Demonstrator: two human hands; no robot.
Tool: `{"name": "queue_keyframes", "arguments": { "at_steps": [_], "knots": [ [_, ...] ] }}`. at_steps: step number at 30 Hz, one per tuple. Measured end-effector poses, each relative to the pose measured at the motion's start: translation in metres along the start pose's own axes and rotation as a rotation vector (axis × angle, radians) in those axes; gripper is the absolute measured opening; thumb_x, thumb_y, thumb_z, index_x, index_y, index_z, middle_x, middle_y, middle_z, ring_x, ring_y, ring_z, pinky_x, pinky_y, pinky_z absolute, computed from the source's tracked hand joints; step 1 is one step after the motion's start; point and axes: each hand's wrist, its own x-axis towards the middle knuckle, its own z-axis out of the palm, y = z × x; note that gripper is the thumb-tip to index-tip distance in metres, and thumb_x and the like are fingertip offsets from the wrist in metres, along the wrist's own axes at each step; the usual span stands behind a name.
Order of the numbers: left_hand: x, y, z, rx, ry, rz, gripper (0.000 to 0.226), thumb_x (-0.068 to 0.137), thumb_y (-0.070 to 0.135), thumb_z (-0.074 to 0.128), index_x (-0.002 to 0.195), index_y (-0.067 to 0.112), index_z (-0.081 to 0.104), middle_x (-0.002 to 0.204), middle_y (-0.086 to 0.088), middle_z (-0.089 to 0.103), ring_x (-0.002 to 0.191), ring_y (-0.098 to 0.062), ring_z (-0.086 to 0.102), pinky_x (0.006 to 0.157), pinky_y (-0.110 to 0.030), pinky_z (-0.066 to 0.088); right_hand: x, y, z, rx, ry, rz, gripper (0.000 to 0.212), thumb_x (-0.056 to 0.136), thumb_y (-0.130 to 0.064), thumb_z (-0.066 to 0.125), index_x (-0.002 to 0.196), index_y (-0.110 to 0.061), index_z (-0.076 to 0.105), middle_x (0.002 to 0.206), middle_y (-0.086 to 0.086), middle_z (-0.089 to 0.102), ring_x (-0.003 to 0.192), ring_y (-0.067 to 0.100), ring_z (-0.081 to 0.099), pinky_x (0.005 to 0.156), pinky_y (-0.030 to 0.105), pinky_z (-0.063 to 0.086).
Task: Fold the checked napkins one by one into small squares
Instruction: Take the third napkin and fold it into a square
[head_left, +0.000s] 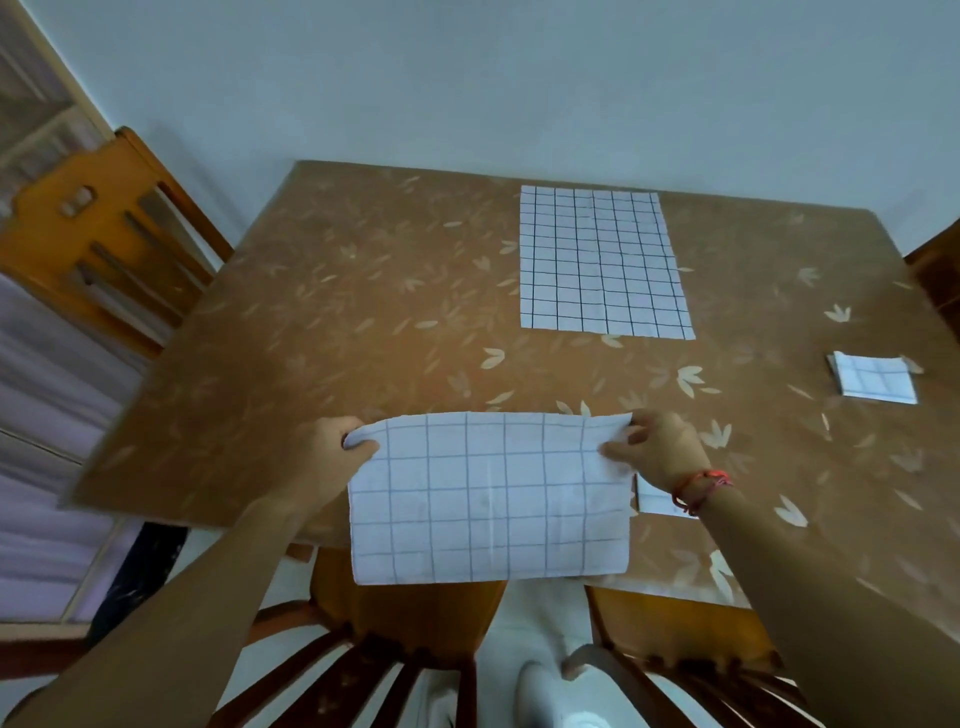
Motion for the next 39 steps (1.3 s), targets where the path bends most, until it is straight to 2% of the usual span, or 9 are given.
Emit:
{"name": "queue_keyframes", "arguments": {
  "at_steps": [5,9,13,16,21,24,27,34,39],
  "knots": [
    [0.029,-0.018,0.027,0.077,-0.001,-0.074,0.03,0.086,0.018,0.06,0.062,0.002,0.052,0.056,-0.018,0.049,0.051,-0.017,0.036,0.049,-0.029,0.024,0.03,0.001,0.025,-0.034,0.015,0.064,0.046,0.076,-0.024,0.078,0.118,-0.016,0.061,0.083,-0.003,0.062,0.079,0.018,0.06,0.074,0.026,0.05],
    [0.042,-0.022,0.045,0.101,-0.002,-0.093,0.03,0.084,0.008,0.062,0.059,-0.002,0.049,0.053,-0.019,0.047,0.049,-0.018,0.034,0.048,-0.03,0.021,0.052,0.005,0.045,-0.083,0.009,0.085,0.044,0.074,-0.025,0.077,0.115,-0.023,0.062,0.095,0.001,0.071,0.09,0.022,0.066,0.08,0.032,0.054],
    [0.047,-0.022,0.056,0.091,-0.005,-0.076,0.043,0.087,0.004,0.058,0.051,0.012,0.036,0.047,-0.003,0.034,0.045,-0.015,0.028,0.042,-0.02,0.019,0.064,0.011,0.058,-0.131,-0.012,0.108,0.045,0.073,-0.026,0.077,0.116,-0.023,0.062,0.105,0.007,0.071,0.096,0.028,0.066,0.085,0.038,0.055],
    [0.051,-0.025,0.059,0.123,0.013,-0.039,0.049,0.086,0.006,0.062,0.05,0.019,0.031,0.046,0.002,0.031,0.045,-0.013,0.028,0.045,-0.026,0.019,0.07,0.012,0.063,-0.175,-0.007,0.119,0.048,0.074,-0.026,0.076,0.119,-0.02,0.061,0.108,0.007,0.07,0.099,0.03,0.064,0.086,0.037,0.054],
    [0.057,-0.035,0.063,0.163,0.067,-0.054,0.042,0.085,0.013,0.069,0.057,0.017,0.039,0.049,0.003,0.036,0.05,-0.019,0.037,0.052,-0.027,0.026,0.076,0.015,0.065,-0.218,-0.004,0.144,0.049,0.073,-0.031,0.075,0.119,-0.025,0.059,0.106,0.006,0.07,0.098,0.029,0.065,0.083,0.039,0.055],
    [0.054,-0.034,0.063,0.14,0.095,-0.034,0.008,0.085,0.014,0.07,0.087,0.011,0.063,0.074,0.001,0.057,0.069,-0.016,0.051,0.066,-0.027,0.039,0.074,0.014,0.066,-0.269,0.014,0.111,0.051,0.074,-0.035,0.074,0.12,-0.025,0.055,0.104,0.006,0.07,0.096,0.03,0.065,0.08,0.042,0.056],
    [0.046,-0.036,0.064,0.21,0.11,0.014,0.041,0.084,0.023,0.072,0.122,0.013,0.059,0.117,-0.004,0.062,0.106,-0.022,0.056,0.092,-0.033,0.045,0.067,0.011,0.067,-0.342,0.051,0.03,0.059,0.077,-0.039,0.072,0.127,-0.021,0.047,0.109,0.009,0.066,0.096,0.032,0.063,0.079,0.041,0.056],
    [-0.041,0.002,0.12,0.287,-0.114,0.375,0.05,0.09,0.03,0.059,0.136,0.014,0.048,0.149,-0.007,0.04,0.14,-0.024,0.033,0.111,-0.039,0.035,-0.005,0.004,0.105,-0.439,-0.077,-0.36,0.073,0.086,-0.04,0.058,0.148,-0.016,0.027,0.15,0.013,0.031,0.137,0.028,0.033,0.11,0.041,0.037],
    [-0.099,-0.002,0.17,0.444,-0.214,0.575,0.072,0.083,0.034,0.068,0.143,0.007,0.04,0.152,-0.014,0.035,0.143,-0.026,0.028,0.114,-0.043,0.03,-0.076,0.025,0.153,-0.564,-0.177,-0.681,0.089,0.073,-0.036,0.055,0.149,-0.003,0.022,0.157,0.019,0.016,0.146,0.032,0.015,0.114,0.046,0.029]
  ]
}}
